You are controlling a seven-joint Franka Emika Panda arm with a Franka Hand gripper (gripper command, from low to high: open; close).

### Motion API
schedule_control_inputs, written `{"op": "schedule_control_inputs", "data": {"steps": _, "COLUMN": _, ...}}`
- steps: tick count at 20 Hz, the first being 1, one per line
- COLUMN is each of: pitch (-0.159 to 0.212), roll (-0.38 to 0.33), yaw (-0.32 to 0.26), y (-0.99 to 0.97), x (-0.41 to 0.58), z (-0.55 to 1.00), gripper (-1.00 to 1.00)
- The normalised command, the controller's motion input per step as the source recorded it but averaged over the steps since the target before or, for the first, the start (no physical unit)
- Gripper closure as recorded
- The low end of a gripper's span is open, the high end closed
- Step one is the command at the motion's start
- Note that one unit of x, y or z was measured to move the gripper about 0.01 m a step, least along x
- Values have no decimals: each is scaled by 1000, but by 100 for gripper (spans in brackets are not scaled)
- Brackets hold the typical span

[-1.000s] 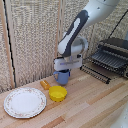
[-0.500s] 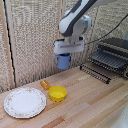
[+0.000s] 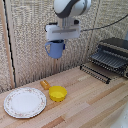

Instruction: Carefully approach the cobalt cup with your gripper. Make sure to hold the cobalt cup delicately with your gripper. Carefully elevate the cobalt cup, moving it off the surface. Position the cobalt cup to hover above the alabaster dining ware. Gently lower the cobalt cup onto the alabaster dining ware. Gradually release your hold on the cobalt cup.

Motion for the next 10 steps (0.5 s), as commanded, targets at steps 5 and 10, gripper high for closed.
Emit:
{"op": "schedule_control_inputs", "data": {"steps": 5, "pitch": 4, "roll": -51, "yaw": 0, "y": 962, "x": 145, "z": -53, "gripper": 100}}
{"op": "schedule_control_inputs", "data": {"steps": 10, "pitch": 32, "roll": -138, "yaw": 4, "y": 888, "x": 210, "z": -550, "gripper": 100}}
